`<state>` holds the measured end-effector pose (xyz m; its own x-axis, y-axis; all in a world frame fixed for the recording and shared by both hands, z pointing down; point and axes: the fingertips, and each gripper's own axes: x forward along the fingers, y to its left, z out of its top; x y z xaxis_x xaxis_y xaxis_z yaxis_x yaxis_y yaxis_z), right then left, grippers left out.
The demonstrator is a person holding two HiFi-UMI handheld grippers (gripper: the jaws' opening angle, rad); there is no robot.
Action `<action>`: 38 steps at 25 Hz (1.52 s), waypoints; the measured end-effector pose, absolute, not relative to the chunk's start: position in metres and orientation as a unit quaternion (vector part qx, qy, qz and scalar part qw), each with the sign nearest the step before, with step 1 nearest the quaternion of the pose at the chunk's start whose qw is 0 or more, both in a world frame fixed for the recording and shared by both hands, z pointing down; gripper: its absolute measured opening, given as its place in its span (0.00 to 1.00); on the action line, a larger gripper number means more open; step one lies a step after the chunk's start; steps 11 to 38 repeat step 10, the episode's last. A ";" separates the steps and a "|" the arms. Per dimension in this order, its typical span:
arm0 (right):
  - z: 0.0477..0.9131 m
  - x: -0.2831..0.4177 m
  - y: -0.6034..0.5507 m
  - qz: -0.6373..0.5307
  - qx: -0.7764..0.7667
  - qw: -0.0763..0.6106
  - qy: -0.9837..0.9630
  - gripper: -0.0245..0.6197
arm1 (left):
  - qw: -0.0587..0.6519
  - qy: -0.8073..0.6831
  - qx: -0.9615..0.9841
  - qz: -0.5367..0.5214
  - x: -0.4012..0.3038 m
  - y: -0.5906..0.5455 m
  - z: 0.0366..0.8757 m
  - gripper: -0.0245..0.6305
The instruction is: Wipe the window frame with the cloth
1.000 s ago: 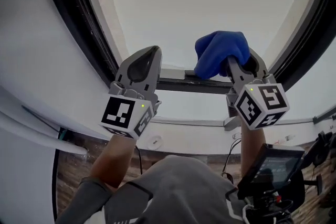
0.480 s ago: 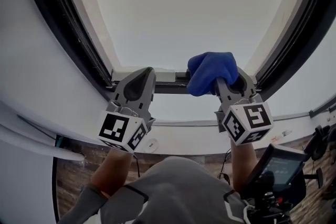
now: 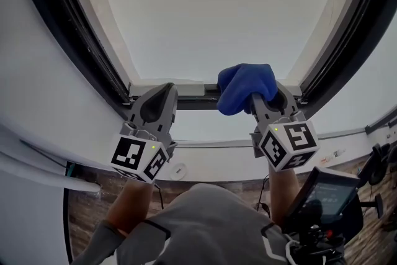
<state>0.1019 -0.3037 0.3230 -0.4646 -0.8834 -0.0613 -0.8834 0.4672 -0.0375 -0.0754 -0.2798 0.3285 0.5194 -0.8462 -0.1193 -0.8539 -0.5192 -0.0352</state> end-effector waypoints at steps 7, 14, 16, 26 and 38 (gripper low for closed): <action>0.325 0.098 -0.302 -0.003 -0.514 0.033 0.857 0.22 | 0.042 0.491 -0.870 0.034 -0.078 -0.277 0.330 0.05; 0.325 0.096 -0.301 -0.002 -0.509 0.030 0.860 0.22 | 0.038 0.488 -0.871 0.034 -0.077 -0.275 0.331 0.05; 0.325 0.096 -0.301 -0.002 -0.509 0.030 0.860 0.22 | 0.038 0.488 -0.871 0.034 -0.077 -0.275 0.331 0.05; 0.325 0.096 -0.301 -0.002 -0.509 0.030 0.860 0.22 | 0.038 0.488 -0.871 0.034 -0.077 -0.275 0.331 0.05; 0.325 0.096 -0.301 -0.002 -0.509 0.030 0.860 0.22 | 0.038 0.488 -0.871 0.034 -0.077 -0.275 0.331 0.05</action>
